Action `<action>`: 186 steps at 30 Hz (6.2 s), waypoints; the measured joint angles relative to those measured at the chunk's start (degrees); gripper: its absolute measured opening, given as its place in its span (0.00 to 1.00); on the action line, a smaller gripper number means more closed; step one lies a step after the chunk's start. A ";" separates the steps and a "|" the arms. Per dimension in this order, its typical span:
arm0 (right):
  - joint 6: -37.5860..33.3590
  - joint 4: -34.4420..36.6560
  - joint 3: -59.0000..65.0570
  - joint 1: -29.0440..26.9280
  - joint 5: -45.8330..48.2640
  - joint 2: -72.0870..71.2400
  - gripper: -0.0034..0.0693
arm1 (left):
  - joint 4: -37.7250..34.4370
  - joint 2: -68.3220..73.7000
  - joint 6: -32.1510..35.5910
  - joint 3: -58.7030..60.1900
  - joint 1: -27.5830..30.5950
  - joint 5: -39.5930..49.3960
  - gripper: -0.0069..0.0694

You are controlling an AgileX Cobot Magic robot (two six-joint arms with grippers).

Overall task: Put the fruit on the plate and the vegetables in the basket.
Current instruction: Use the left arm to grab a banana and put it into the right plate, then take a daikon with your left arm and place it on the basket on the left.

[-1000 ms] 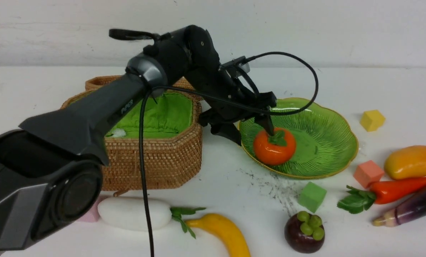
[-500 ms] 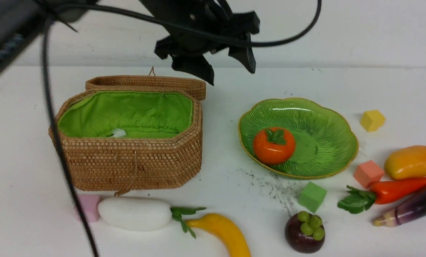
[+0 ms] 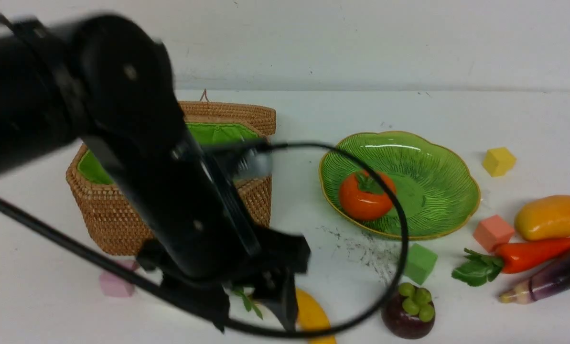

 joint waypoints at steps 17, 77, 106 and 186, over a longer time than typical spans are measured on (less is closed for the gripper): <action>0.00 0.00 0.00 0.00 0.00 0.00 0.38 | 4.22 19.56 -18.22 3.52 -5.29 -27.78 0.87; 0.00 0.00 0.00 0.00 0.00 0.00 0.38 | 30.33 1.10 65.49 -4.42 22.92 -13.78 0.49; 0.00 0.00 0.00 0.00 0.00 0.00 0.38 | 27.42 15.42 74.31 -4.43 17.26 -38.22 0.49; 0.00 0.00 0.00 0.00 0.00 0.00 0.38 | 8.05 10.87 51.95 3.23 17.20 -12.04 0.82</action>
